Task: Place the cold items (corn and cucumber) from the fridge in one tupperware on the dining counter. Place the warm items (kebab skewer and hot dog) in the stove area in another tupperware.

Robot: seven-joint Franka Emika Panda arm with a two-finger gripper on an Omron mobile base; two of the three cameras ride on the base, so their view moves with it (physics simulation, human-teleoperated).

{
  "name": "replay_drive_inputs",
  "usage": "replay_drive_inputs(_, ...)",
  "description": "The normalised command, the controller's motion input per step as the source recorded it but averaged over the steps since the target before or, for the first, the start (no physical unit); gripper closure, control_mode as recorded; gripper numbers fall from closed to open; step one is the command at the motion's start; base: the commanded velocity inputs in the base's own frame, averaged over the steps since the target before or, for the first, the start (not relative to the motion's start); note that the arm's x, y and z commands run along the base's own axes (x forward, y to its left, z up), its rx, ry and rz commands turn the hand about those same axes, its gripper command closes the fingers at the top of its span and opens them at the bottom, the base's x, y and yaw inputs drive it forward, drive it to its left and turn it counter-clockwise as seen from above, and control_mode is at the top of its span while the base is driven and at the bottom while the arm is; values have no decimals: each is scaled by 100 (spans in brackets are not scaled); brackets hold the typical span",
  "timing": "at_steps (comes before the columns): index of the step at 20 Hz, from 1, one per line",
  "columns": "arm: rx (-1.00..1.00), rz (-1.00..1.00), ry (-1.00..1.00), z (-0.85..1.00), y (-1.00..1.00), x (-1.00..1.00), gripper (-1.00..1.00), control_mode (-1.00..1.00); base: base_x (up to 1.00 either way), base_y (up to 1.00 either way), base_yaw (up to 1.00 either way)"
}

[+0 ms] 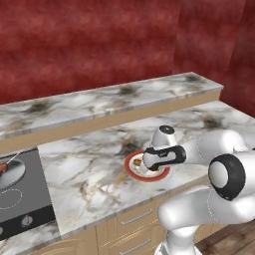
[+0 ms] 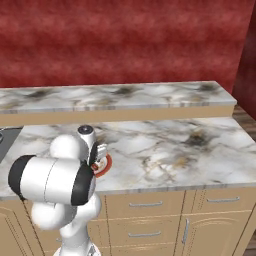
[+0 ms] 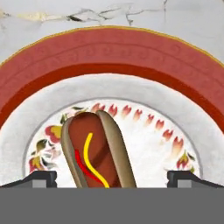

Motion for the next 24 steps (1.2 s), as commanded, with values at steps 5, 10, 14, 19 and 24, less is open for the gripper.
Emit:
replay_drive_inputs(5,-2,6,5,-38,18,61,-100,-100,0,0,0)
replay_drive_inputs(10,-1,-1,3,-47,1,-10,100,-100,0,0,0)
replay_drive_inputs(14,0,-1,18,-12,-6,-68,100,-100,0,0,0)
replay_drive_inputs(19,-15,1,57,34,6,-33,100,-100,0,0,0)
replay_drive_inputs(24,-3,0,22,94,-1,-20,100,-100,0,0,0)
